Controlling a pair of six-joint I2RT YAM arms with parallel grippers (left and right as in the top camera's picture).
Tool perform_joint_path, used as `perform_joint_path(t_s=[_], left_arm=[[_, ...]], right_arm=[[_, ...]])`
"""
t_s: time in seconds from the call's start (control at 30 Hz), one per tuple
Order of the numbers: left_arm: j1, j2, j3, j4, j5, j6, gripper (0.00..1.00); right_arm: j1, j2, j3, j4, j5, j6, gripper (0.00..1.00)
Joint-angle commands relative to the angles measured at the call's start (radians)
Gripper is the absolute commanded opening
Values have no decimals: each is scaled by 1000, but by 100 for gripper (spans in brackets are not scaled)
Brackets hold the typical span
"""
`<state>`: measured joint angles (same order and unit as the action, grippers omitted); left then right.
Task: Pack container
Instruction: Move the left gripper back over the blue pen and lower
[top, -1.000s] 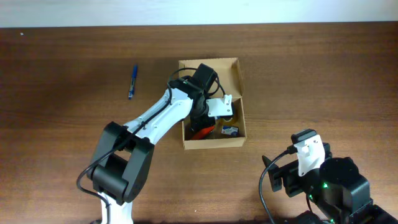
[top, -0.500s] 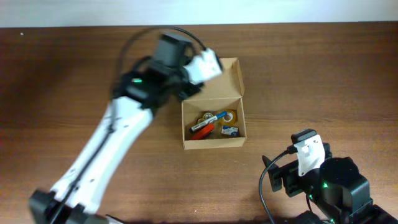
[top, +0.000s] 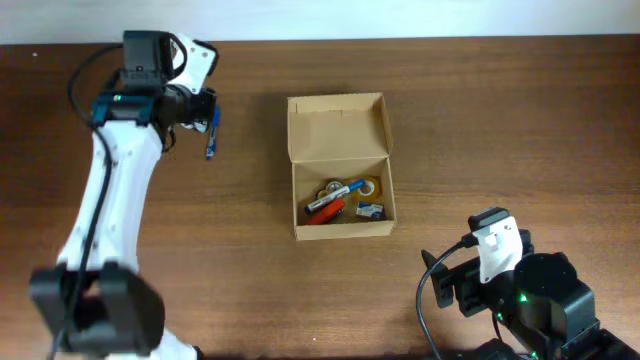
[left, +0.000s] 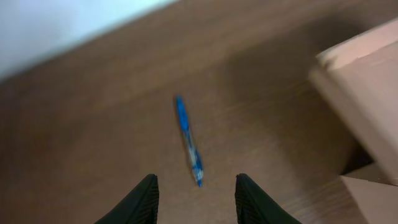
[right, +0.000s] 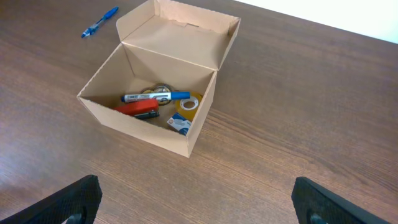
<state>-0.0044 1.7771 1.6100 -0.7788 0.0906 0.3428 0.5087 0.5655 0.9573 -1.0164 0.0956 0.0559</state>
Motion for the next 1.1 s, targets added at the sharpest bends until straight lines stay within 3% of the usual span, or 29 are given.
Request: perform_joint_path(t_s=[0.0,0.23,1.07], left_arm=[[10,118,-6,7,22,-45,36],[10,278,-6,92,19,-141,36],[10,433,-6,271,-62,-148,39]], right_arm=[[8,-7,1,3,5,3,99],[8,-7,1,3,5,3,99],[8,-7,1,3,5,3,99]])
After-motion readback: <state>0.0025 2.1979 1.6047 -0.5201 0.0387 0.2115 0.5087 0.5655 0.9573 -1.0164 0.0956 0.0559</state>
